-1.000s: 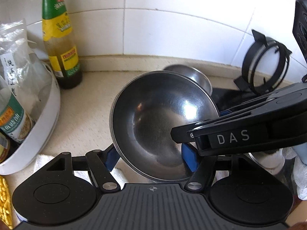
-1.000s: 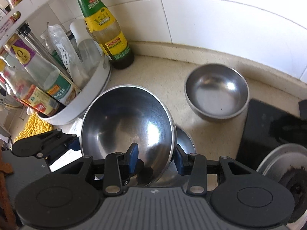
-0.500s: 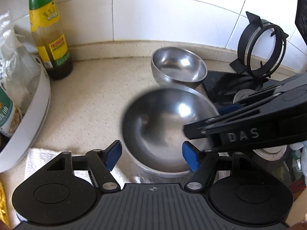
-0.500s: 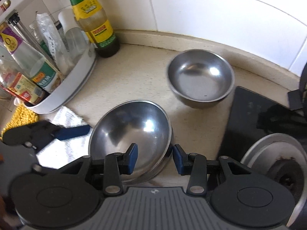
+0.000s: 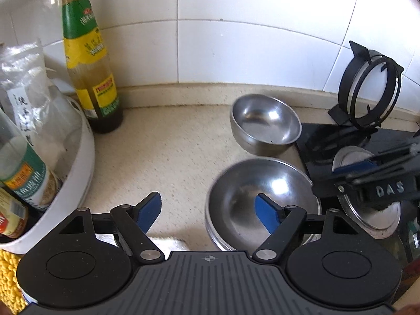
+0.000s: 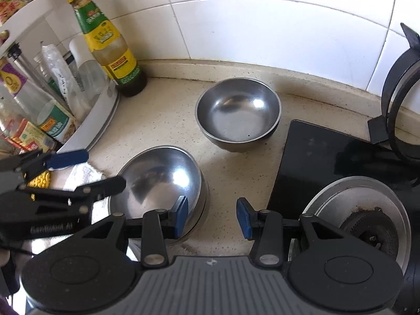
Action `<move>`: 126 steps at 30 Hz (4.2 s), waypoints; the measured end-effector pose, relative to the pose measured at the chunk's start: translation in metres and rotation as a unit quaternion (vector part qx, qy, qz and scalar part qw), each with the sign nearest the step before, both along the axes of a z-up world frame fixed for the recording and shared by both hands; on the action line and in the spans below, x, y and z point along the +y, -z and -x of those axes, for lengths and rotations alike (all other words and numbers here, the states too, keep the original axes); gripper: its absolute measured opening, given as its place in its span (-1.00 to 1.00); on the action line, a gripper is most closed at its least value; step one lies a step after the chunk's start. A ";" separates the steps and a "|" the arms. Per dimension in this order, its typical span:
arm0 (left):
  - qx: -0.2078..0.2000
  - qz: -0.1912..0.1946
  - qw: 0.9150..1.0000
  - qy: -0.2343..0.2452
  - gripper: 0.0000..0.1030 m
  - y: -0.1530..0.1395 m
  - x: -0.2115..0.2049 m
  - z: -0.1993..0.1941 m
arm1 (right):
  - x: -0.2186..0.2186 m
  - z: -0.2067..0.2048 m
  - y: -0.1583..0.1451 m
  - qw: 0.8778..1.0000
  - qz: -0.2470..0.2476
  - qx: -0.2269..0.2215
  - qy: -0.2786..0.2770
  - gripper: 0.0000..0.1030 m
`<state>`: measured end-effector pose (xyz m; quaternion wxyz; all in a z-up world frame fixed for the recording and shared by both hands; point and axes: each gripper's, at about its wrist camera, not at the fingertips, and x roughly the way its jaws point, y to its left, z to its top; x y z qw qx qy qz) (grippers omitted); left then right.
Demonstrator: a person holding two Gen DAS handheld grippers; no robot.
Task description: Organize plates and bowls
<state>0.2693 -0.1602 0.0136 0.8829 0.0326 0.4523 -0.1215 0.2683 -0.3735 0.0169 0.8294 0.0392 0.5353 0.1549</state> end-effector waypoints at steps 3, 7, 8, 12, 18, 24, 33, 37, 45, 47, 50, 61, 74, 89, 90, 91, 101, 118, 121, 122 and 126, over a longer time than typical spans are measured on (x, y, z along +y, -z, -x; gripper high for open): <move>0.001 -0.005 1.000 0.003 0.64 -0.003 -0.002 -0.007 | -0.006 -0.007 -0.002 1.000 0.003 -0.005 0.015 -0.01; -0.006 -0.005 1.000 -0.001 0.67 -0.012 -0.003 -0.020 | -0.020 -0.022 -0.005 0.999 -0.004 -0.011 0.041 0.06; -0.011 -0.007 1.000 -0.001 0.68 -0.014 -0.004 -0.022 | -0.023 -0.027 -0.006 0.999 -0.002 -0.015 0.045 0.10; -0.011 -0.016 1.000 -0.001 0.74 -0.019 -0.011 -0.043 | -0.030 -0.048 -0.004 0.998 0.002 -0.018 0.055 0.11; 0.006 -0.004 1.000 -0.013 0.90 -0.015 -0.023 -0.084 | -0.040 -0.078 0.016 0.997 -0.011 -0.003 0.083 0.12; 0.027 -0.001 1.000 -0.005 0.88 0.006 -0.044 -0.116 | -0.047 -0.102 0.036 0.995 -0.020 0.015 0.097 0.12; 0.056 -0.016 0.998 0.020 0.68 0.040 -0.064 -0.143 | -0.045 -0.122 0.062 0.994 -0.042 0.041 0.097 0.12; 0.061 -0.028 0.997 0.034 0.38 0.049 -0.068 -0.149 | -0.039 -0.126 0.073 0.993 -0.050 0.055 0.087 0.03; 0.070 -0.022 0.996 0.059 -0.04 0.061 -0.069 -0.151 | -0.032 -0.129 0.089 0.993 -0.056 0.071 0.078 -0.13; 0.069 -0.023 0.995 0.067 -0.15 0.060 -0.071 -0.150 | -0.030 -0.128 0.088 0.993 -0.061 0.068 0.075 -0.16; 0.073 -0.020 0.994 0.077 -0.32 0.061 -0.073 -0.148 | -0.029 -0.127 0.086 0.993 -0.063 0.065 0.073 -0.22; 0.051 -0.024 0.995 0.079 -0.34 0.046 -0.076 -0.141 | -0.030 -0.123 0.074 0.993 -0.069 0.052 0.077 -0.23; 0.038 -0.022 0.996 0.075 -0.32 0.037 -0.081 -0.133 | -0.030 -0.116 0.057 0.994 -0.068 0.040 0.074 -0.23; 0.011 -0.014 0.997 0.072 -0.31 0.012 -0.069 -0.115 | -0.025 -0.093 0.018 0.996 -0.062 0.010 0.067 -0.23; 0.008 -0.013 0.997 0.071 -0.31 0.008 -0.066 -0.111 | -0.023 -0.090 0.014 0.996 -0.061 0.008 0.066 -0.23; 0.005 -0.012 0.997 0.071 -0.30 0.004 -0.065 -0.108 | -0.022 -0.086 0.010 0.996 -0.060 0.005 0.065 -0.23; -0.023 -0.004 0.997 0.074 -0.30 -0.028 -0.052 -0.072 | -0.003 -0.048 -0.026 0.997 -0.043 -0.018 0.054 -0.23; 0.002 -0.003 0.997 0.076 -0.27 -0.025 -0.033 -0.013 | 0.022 -0.001 -0.012 0.998 -0.038 0.023 0.037 -0.23; 0.009 -0.006 0.997 0.077 -0.27 -0.020 -0.031 -0.007 | 0.023 0.001 -0.007 0.998 -0.029 0.040 0.029 -0.22; 0.012 -0.007 0.997 0.077 -0.27 -0.017 -0.030 -0.006 | 0.023 0.003 -0.006 0.999 -0.018 0.038 0.032 -0.22; 0.024 -0.005 0.997 0.070 0.35 -0.008 -0.021 -0.002 | 0.020 0.011 -0.012 0.999 0.011 0.012 0.033 -0.03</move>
